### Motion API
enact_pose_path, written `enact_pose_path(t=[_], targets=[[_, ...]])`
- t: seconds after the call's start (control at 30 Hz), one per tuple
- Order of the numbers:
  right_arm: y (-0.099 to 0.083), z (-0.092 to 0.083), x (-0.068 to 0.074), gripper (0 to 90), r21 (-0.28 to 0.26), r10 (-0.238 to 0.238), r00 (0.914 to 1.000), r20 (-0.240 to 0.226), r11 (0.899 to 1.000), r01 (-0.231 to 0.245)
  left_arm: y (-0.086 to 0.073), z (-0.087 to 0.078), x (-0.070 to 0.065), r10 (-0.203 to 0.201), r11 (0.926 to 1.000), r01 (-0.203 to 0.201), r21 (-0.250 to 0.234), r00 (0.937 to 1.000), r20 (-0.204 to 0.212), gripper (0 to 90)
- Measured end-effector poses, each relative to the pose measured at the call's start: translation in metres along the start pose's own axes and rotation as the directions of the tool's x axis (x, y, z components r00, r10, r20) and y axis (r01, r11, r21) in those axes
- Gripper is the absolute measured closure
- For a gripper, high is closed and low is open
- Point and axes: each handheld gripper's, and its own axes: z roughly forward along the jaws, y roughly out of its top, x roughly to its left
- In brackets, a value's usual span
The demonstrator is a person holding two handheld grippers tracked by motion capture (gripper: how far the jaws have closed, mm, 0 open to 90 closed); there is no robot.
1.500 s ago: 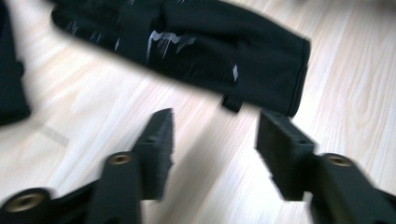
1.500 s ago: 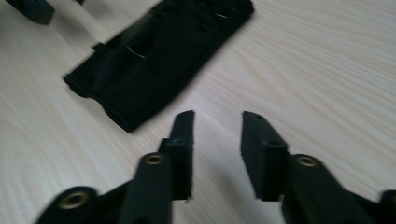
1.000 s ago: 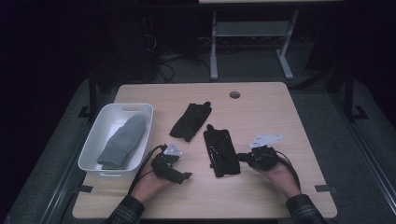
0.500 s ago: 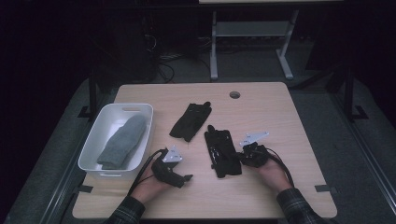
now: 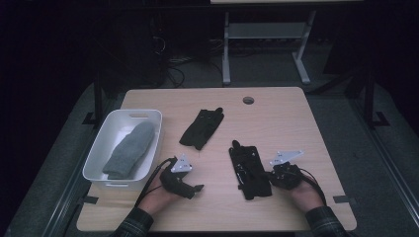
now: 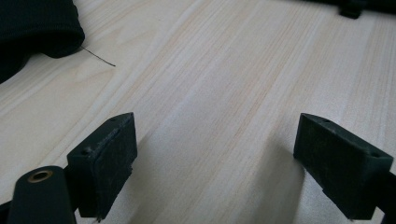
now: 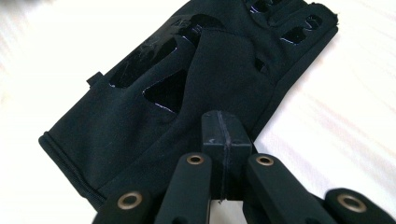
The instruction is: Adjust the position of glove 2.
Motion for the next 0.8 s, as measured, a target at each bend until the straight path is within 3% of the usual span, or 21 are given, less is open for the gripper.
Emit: enact_pose_path(t=[0.23,0.5,0.6,0.8], targets=[[-0.018,-0.016,0.006,90.0,0.011,0.006,1.0,0.002,1.0,-0.006,0.0,0.0,0.0,0.005,1.0,-0.005,0.007,1.0,0.0,12.4],[-0.035,-0.03,0.019,90.0,0.018,-0.002,0.9988,-0.049,1.0,0.003,0.0,0.0,0.001,0.005,1.0,-0.005,0.0,1.0,-0.001,12.4],[-0.038,-0.032,0.023,90.0,0.012,-0.029,0.9967,-0.076,0.999,0.03,0.0,0.0,0.001,0.007,1.0,-0.007,0.001,1.0,-0.001,12.4],[-0.034,-0.038,0.017,80.4,-0.054,-0.023,0.9993,-0.029,0.998,0.021,0.001,0.001,0.002,0.006,1.0,-0.006,-0.002,1.0,-0.002,12.8]])
